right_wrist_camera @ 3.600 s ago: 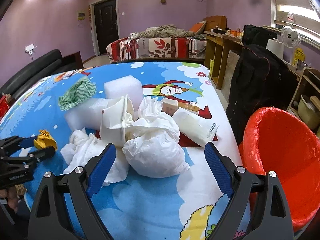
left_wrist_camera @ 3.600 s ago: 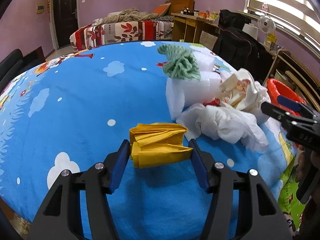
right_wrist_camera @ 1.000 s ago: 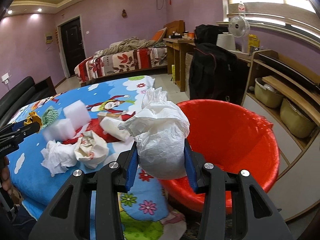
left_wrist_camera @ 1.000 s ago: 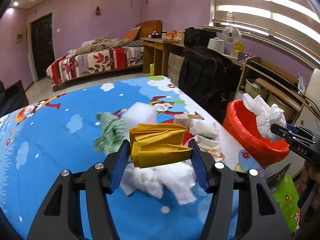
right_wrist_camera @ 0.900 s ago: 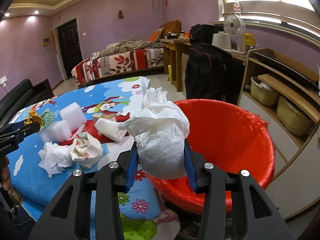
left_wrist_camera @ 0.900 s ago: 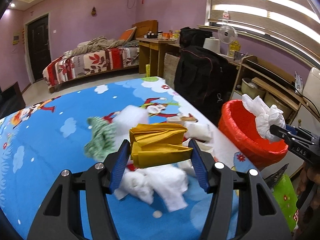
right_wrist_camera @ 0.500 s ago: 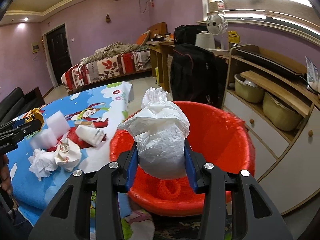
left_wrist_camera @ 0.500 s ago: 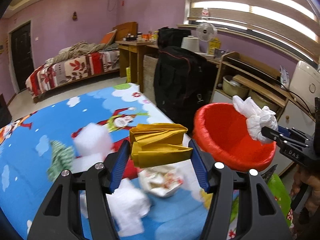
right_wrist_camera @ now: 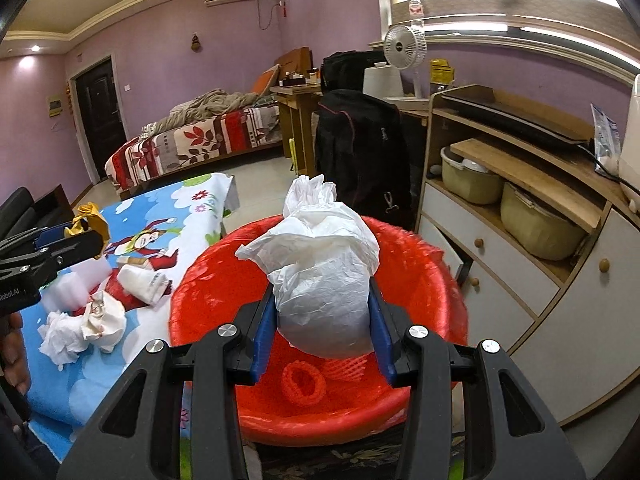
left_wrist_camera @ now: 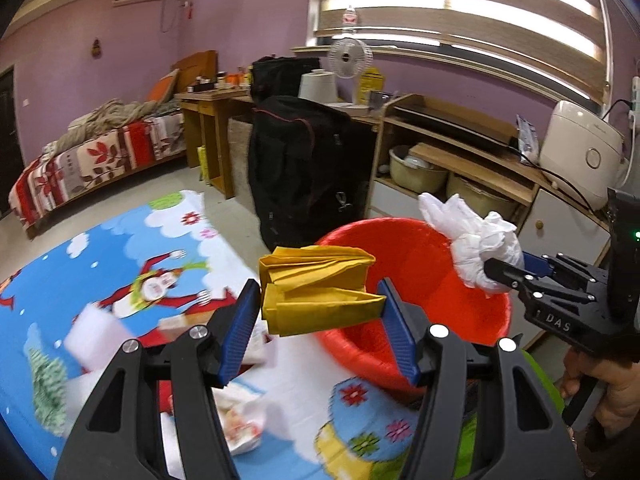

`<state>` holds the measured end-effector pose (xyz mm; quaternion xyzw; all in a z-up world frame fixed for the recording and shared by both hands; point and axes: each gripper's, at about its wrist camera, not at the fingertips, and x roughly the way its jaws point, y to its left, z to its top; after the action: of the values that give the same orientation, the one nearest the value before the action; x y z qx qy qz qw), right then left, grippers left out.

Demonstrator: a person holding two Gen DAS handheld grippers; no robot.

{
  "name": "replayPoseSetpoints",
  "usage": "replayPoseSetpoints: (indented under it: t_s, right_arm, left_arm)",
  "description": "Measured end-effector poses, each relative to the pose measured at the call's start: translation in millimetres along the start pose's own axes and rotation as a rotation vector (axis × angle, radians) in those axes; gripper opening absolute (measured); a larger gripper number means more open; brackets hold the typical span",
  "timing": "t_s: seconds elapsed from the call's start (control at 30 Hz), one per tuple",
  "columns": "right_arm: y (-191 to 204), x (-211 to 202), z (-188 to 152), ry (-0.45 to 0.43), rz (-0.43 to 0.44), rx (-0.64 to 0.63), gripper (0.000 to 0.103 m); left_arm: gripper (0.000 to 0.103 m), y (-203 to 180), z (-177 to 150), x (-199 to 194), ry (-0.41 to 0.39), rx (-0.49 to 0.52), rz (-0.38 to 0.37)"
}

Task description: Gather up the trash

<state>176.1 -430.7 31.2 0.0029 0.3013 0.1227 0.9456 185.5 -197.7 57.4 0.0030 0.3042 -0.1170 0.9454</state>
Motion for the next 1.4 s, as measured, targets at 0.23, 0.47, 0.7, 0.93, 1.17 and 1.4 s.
replayPoseSetpoints:
  t_s: [0.23, 0.47, 0.7, 0.93, 1.17, 1.4]
  right_arm:
    - [-11.8, 1.6, 5.3, -0.007, -0.009, 0.01, 0.043]
    - [-18.1, 1.3, 10.6, -0.021, -0.012, 0.016, 0.044]
    - [-25.8, -1.0, 13.1, -0.036, -0.024, 0.027, 0.057]
    - [-29.8, -7.2, 7.3, -0.043, -0.022, 0.049, 0.06]
    - [-15.7, -16.9, 2.8, -0.063, 0.006, 0.033, 0.07]
    - [-6.8, -25.2, -3.0, -0.07, 0.026, 0.045, 0.071]
  left_arm:
    - [0.059, -15.8, 18.7, 18.5, -0.002, 0.019, -0.048]
    - [0.059, -24.8, 31.7, 28.5, -0.013, 0.032, -0.084]
    - [0.074, -32.0, 39.8, 32.3, -0.029, 0.034, -0.141]
    - [0.074, -28.3, 34.9, 27.2, -0.027, 0.016, -0.137]
    - [0.074, -30.4, 23.8, 6.4, -0.053, 0.016, -0.097]
    - [0.074, -21.1, 12.1, -20.5, -0.084, -0.003, -0.07]
